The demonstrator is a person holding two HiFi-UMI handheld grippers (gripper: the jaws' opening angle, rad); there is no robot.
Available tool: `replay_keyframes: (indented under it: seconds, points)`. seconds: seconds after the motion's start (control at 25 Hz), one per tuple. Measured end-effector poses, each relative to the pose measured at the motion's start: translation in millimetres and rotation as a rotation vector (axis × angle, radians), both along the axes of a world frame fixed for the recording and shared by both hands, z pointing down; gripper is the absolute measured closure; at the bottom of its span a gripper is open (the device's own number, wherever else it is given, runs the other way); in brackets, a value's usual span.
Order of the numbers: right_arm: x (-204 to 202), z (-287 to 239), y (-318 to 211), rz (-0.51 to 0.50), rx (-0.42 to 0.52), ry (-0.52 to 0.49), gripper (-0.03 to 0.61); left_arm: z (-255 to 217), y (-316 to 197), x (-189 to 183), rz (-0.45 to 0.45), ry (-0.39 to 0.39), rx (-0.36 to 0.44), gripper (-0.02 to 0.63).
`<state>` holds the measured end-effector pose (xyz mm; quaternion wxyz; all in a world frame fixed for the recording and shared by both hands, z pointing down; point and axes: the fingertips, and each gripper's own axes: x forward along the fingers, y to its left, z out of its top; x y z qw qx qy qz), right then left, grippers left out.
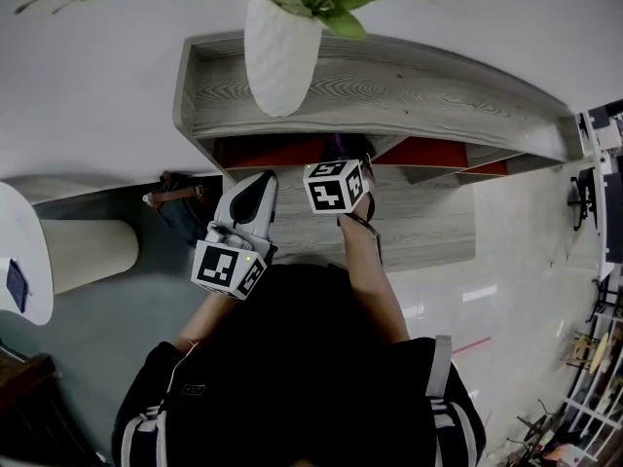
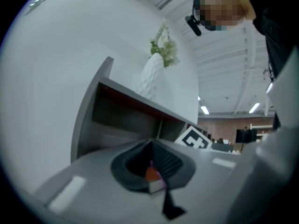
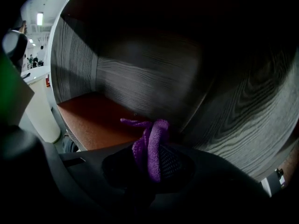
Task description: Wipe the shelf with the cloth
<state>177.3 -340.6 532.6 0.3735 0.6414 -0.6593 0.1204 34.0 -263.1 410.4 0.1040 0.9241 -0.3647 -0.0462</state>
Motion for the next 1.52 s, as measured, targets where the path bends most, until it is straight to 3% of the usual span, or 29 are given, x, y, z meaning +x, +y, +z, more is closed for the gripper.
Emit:
replay_keyframes:
  seconds: [0.8,1.52]
  points:
    - [-24,1,-35,-0.077,0.003,0.054,0.529,-2,7,-23,-0.083,-0.003,0.003,0.611]
    - [-84,0,-61,-0.300,0.051,0.129,0.529,-2,23,-66,-0.238,-0.008,-0.004,0.611]
